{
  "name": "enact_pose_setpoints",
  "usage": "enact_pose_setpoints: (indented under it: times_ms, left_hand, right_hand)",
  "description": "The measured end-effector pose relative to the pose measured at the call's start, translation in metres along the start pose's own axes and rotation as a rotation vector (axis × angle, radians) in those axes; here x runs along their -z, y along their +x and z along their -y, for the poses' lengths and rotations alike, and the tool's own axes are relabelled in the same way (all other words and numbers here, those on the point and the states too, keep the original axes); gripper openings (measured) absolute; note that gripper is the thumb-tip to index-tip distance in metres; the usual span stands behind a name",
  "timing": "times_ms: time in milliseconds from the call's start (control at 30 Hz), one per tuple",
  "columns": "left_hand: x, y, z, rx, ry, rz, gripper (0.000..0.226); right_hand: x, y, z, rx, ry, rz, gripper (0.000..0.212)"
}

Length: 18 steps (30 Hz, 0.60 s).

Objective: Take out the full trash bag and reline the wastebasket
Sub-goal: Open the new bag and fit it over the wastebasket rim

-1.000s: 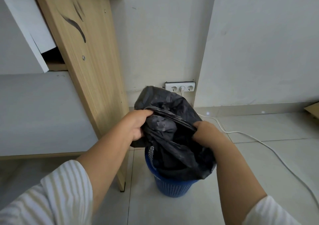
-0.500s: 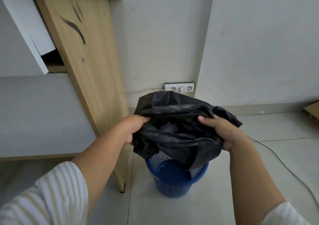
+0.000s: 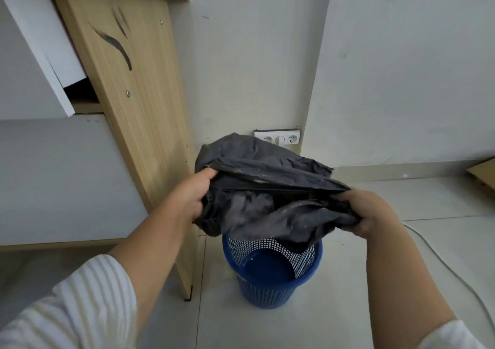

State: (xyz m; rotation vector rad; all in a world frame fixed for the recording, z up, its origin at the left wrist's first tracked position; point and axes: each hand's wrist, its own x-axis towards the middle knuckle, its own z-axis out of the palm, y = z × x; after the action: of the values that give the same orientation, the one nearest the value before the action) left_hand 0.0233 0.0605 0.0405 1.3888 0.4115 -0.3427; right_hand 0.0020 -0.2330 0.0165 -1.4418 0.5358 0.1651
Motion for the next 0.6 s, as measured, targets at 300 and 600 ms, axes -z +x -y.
enact_pose_setpoints:
  times_ms: [300,600]
  left_hand:
    - [0.023,0.009,0.006,-0.148,0.669,-0.185,0.023]
    - [0.027,-0.011,0.002,0.018,-0.266,0.237,0.030]
  right_hand:
    - [0.023,-0.003,0.003,0.068,0.702,0.364,0.094]
    - [0.026,0.014,-0.021,-0.059,0.733,0.254,0.047]
